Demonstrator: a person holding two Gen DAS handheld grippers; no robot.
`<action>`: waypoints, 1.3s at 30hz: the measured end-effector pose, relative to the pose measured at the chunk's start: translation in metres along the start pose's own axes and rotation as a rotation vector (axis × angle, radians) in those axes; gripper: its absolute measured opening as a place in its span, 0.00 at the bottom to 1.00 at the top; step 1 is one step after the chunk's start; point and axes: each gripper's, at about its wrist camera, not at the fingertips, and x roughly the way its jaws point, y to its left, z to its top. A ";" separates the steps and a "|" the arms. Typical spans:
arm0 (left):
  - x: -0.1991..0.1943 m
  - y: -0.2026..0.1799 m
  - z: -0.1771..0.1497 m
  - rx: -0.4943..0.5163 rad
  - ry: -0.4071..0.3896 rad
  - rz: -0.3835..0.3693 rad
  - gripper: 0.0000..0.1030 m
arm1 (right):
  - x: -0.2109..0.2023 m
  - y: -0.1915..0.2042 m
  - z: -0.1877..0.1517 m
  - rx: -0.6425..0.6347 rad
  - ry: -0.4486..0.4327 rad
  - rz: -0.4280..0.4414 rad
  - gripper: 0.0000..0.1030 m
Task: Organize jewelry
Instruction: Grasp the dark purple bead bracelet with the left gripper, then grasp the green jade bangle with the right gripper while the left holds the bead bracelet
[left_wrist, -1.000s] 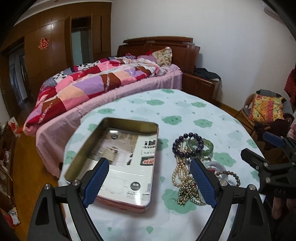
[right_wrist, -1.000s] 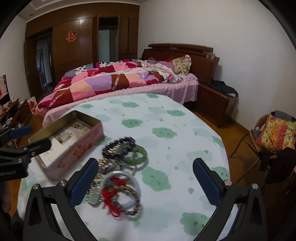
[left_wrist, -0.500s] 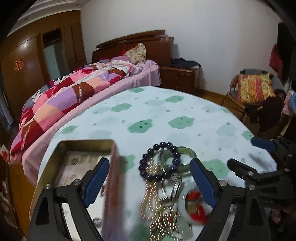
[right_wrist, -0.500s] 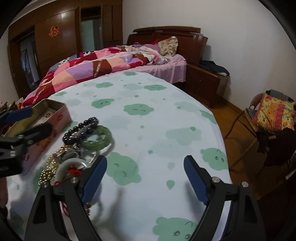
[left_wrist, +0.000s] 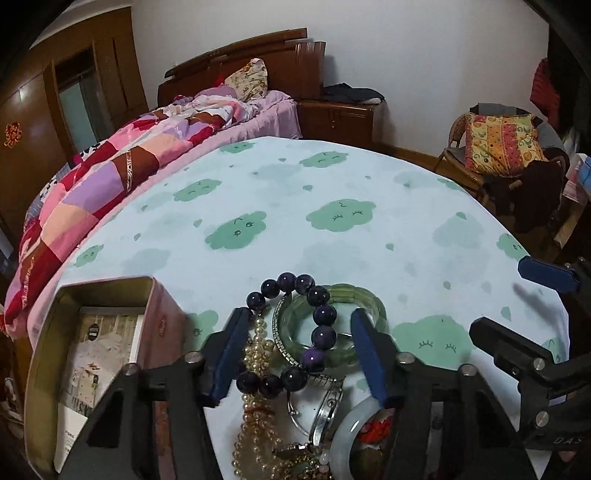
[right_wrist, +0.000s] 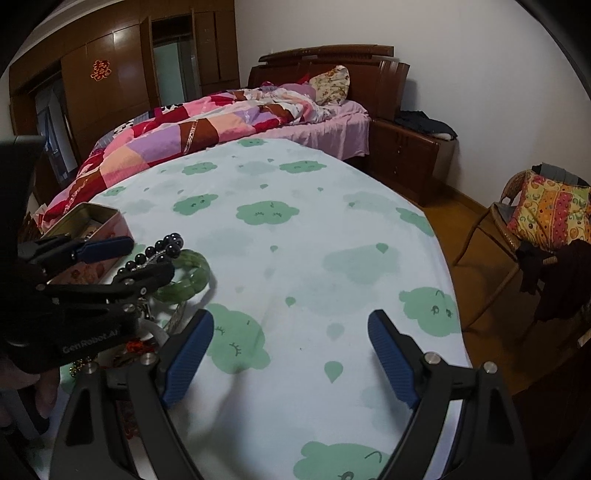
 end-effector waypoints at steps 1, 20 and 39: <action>0.003 0.001 -0.001 -0.004 0.013 -0.021 0.27 | -0.001 0.000 0.000 -0.001 -0.001 0.000 0.85; -0.060 0.045 0.000 -0.139 -0.168 -0.024 0.13 | 0.010 0.026 0.033 -0.057 0.026 0.117 0.79; -0.064 0.053 -0.004 -0.151 -0.198 -0.038 0.13 | 0.072 0.054 0.040 -0.157 0.240 0.164 0.12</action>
